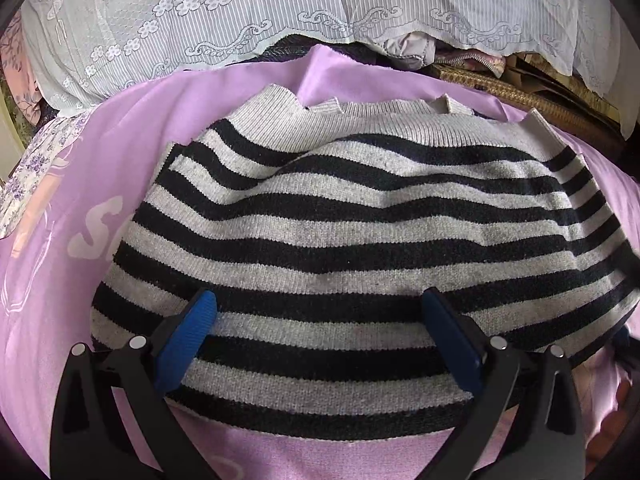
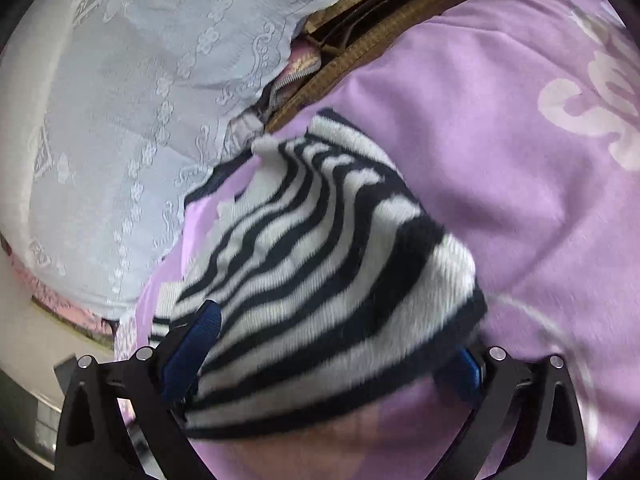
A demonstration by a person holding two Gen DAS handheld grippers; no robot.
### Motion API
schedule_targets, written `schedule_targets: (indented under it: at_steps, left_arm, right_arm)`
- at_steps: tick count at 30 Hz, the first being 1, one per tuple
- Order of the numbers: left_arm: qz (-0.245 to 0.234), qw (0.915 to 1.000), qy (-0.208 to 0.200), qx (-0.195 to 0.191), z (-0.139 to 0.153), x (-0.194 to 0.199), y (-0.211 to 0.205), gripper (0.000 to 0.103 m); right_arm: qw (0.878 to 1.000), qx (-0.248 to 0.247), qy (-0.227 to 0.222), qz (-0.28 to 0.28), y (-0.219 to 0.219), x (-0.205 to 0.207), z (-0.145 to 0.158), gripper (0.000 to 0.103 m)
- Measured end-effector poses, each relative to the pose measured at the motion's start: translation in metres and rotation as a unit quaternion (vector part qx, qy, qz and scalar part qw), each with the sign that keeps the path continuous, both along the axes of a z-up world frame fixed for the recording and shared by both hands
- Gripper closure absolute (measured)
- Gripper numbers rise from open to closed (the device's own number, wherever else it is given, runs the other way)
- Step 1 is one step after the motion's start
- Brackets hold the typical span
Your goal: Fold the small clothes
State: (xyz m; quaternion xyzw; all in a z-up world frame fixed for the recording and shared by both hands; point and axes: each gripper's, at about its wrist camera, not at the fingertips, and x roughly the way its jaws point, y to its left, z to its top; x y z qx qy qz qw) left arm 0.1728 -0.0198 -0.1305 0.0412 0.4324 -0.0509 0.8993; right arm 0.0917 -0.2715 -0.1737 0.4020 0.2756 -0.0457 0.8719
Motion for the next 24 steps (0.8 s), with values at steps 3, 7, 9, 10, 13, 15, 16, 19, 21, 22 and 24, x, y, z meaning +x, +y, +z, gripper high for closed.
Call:
schedule_targets:
  at_steps: [3,7,9,10,13,15,16,19,21,22,24]
  left_arm:
    - [-0.001,1.0000,-0.001,0.002,0.000,0.000,0.000,0.004]
    - [0.002,1.0000,-0.004,-0.004,0.003,0.004,0.002,0.004]
    - [0.011,0.9999,-0.007,-0.007,0.004,0.006,0.005,0.004]
    - [0.018,0.9997,-0.011,-0.009,0.006,0.007,0.008,0.004]
    - [0.035,0.9992,-0.020,-0.007,0.009,0.009,0.013,0.004]
    - [0.040,0.9990,-0.019,-0.005,0.010,0.011,0.016,0.004]
    - [0.043,0.9990,-0.015,-0.005,0.010,0.012,0.017,0.004]
    - [0.045,0.9989,-0.006,-0.013,0.012,0.016,0.020,0.004]
    - [0.048,0.9986,0.005,-0.019,0.012,0.022,0.020,0.004]
    - [0.051,0.9985,0.008,-0.020,0.012,0.025,0.019,0.004]
    - [0.055,0.9982,0.014,-0.021,0.012,0.033,0.014,0.004]
  right_arm:
    - [0.999,0.032,-0.027,-0.026,-0.011,0.012,0.000,0.004]
    - [0.996,0.060,-0.043,-0.039,-0.018,0.016,-0.009,0.039]
    - [0.996,0.068,-0.028,-0.056,-0.027,0.015,-0.023,0.075]
    - [0.994,0.090,-0.035,-0.054,-0.032,0.014,-0.026,0.077]
    - [0.990,0.126,-0.046,-0.032,-0.040,0.019,-0.032,0.078]
    - [0.991,0.123,-0.046,-0.027,-0.039,0.023,-0.032,0.077]
    - [0.991,0.122,-0.048,-0.027,-0.039,0.024,-0.032,0.076]
    - [0.990,0.129,-0.049,-0.024,-0.040,0.028,-0.032,0.076]
    - [0.989,0.137,-0.051,-0.022,-0.042,0.028,-0.033,0.076]
    - [0.989,0.138,-0.051,-0.022,-0.043,0.028,-0.033,0.076]
    - [0.989,0.135,-0.050,-0.019,-0.042,0.029,-0.033,0.076]
